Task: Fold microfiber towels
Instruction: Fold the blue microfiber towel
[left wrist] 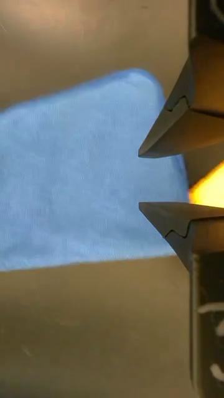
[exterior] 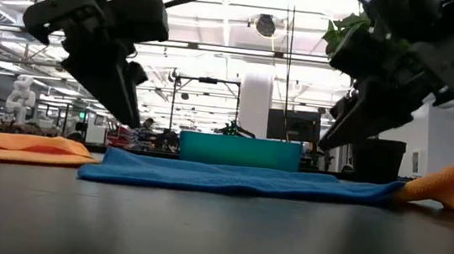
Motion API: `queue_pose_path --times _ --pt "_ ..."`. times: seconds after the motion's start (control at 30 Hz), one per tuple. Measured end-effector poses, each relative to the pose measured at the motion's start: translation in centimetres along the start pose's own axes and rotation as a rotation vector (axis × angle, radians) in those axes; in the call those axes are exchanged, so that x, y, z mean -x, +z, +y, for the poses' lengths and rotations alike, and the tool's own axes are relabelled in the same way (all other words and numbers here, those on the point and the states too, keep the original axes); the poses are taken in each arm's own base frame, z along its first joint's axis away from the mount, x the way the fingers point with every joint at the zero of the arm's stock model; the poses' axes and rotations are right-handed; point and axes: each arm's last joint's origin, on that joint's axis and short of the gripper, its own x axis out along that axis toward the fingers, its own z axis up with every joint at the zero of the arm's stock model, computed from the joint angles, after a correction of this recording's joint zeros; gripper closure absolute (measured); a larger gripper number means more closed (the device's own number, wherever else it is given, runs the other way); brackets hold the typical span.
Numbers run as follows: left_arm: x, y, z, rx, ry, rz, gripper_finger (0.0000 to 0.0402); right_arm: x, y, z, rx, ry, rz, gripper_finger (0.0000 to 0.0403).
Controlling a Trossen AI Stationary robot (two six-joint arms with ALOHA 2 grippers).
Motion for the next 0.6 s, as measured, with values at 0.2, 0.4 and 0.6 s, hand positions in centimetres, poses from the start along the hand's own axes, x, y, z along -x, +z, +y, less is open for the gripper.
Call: queue_pose_path --times 0.2,0.4,0.6 --pt "-1.2 -1.5 0.6 0.015 -0.044 -0.071 0.0275 -1.6 -0.7 -0.5 0.019 -0.05 0.106 0.0297" --pt "-1.9 -2.5 1.2 0.058 -0.036 -0.028 0.0275 -1.8 -1.1 -2.1 -0.039 -0.104 0.153 0.0298" --pt "-3.6 -3.1 1.1 0.064 -0.068 0.012 0.0275 -1.7 -0.8 -3.8 -0.068 -0.153 0.149 0.0298"
